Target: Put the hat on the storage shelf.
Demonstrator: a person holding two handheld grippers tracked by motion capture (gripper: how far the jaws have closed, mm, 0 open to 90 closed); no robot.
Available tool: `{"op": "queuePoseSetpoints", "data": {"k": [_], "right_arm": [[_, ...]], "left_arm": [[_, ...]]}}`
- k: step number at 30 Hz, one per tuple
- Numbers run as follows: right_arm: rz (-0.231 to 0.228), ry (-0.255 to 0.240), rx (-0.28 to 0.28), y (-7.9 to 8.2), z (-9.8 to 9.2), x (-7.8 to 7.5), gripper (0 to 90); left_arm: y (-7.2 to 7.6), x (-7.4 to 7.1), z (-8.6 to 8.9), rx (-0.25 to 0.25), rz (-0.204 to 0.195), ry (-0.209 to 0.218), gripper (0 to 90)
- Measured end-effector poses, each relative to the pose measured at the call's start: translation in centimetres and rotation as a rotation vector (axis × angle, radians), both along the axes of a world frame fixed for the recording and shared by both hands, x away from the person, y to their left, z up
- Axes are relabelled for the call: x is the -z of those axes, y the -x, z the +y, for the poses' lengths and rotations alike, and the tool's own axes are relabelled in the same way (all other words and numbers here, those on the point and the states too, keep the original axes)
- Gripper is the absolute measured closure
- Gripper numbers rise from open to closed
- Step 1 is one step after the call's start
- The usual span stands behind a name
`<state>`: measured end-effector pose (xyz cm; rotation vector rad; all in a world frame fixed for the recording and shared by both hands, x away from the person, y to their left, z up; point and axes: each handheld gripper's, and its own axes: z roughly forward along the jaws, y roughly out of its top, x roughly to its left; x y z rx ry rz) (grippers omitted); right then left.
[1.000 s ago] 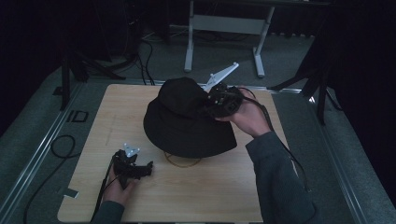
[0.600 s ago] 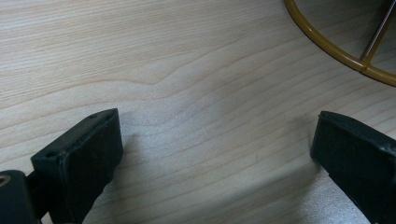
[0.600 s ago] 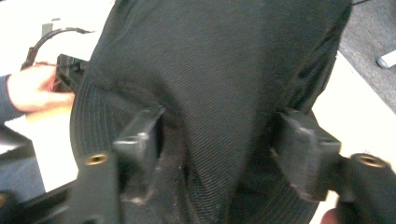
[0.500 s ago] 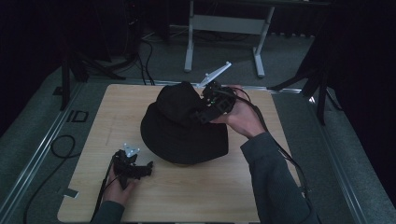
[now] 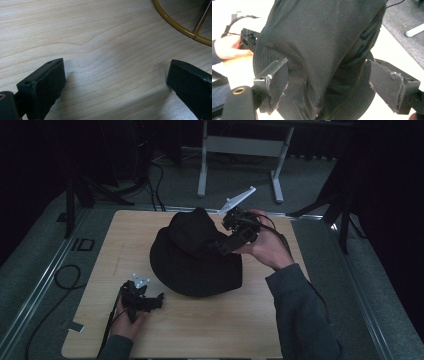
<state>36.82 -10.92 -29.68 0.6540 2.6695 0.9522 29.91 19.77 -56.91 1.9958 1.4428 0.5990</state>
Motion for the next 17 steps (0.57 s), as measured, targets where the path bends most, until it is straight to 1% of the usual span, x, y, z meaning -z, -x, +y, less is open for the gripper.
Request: {"op": "queuePoseSetpoints", "data": {"k": [2,4,9,12,17], "right_arm": [[-0.005,-0.013,0.003,0.1,-0.5,-0.1,16.2],[-0.015,-0.022,0.019,0.2,-1.1,-0.2,16.2],[-0.016,-0.043,0.039,0.3,-2.6,-0.1,15.8],[-0.011,-0.048,0.048,0.4,-3.5,0.2,15.8],[0.003,-0.071,0.07,0.3,-4.5,0.7,15.9]], "left_arm": [[0.0,0.0,0.0,0.0,0.0,0.0,2.6],[0.0,0.0,0.0,-0.001,-0.002,0.0,2.6],[0.0,0.0,0.0,0.0,-0.001,0.0,2.6],[0.0,0.0,0.0,0.0,0.0,0.0,2.6],[0.0,0.0,0.0,0.0,0.0,0.0,2.6]]}}
